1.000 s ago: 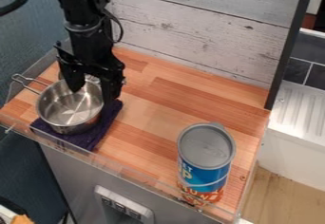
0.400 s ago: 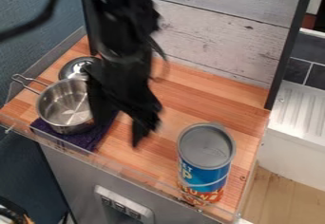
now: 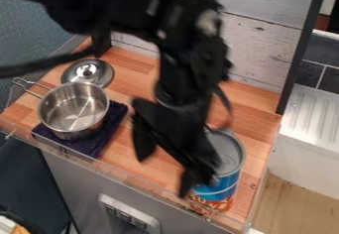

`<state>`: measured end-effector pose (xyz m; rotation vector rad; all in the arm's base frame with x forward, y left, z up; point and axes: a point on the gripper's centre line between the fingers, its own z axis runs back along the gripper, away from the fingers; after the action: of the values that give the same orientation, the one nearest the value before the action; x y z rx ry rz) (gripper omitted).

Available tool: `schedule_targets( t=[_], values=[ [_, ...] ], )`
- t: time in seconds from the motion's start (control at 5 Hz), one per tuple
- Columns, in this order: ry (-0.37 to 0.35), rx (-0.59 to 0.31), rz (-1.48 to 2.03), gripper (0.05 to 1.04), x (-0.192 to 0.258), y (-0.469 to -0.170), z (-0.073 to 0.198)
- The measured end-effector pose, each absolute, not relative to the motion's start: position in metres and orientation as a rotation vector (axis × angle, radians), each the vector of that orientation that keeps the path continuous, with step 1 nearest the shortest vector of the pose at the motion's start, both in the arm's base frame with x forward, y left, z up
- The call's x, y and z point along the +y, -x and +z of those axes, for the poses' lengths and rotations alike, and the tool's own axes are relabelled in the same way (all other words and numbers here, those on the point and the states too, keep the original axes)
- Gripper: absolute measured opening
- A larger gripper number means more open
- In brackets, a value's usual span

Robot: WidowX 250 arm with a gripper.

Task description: Move the can to the upper center of the table

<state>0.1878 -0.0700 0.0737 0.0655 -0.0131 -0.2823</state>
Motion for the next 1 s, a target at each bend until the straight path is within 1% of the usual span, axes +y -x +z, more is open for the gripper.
schedule_targets(
  t=[0.2, 0.4, 0.6, 0.8, 1.0],
  values=[
    [-0.055, -0.020, -0.262, 1.001, -0.089, -0.191, 0.066],
    [-0.040, 0.002, -0.206, 1.001, -0.103, -0.196, 0.057],
    [-0.037, 0.035, -0.148, 1.001, -0.106, -0.205, 0.049],
    [-0.051, 0.038, -0.073, 1.001, -0.095, -0.220, 0.045],
    [-0.068, 0.018, 0.022, 1.001, -0.075, -0.244, 0.045]
  ],
)
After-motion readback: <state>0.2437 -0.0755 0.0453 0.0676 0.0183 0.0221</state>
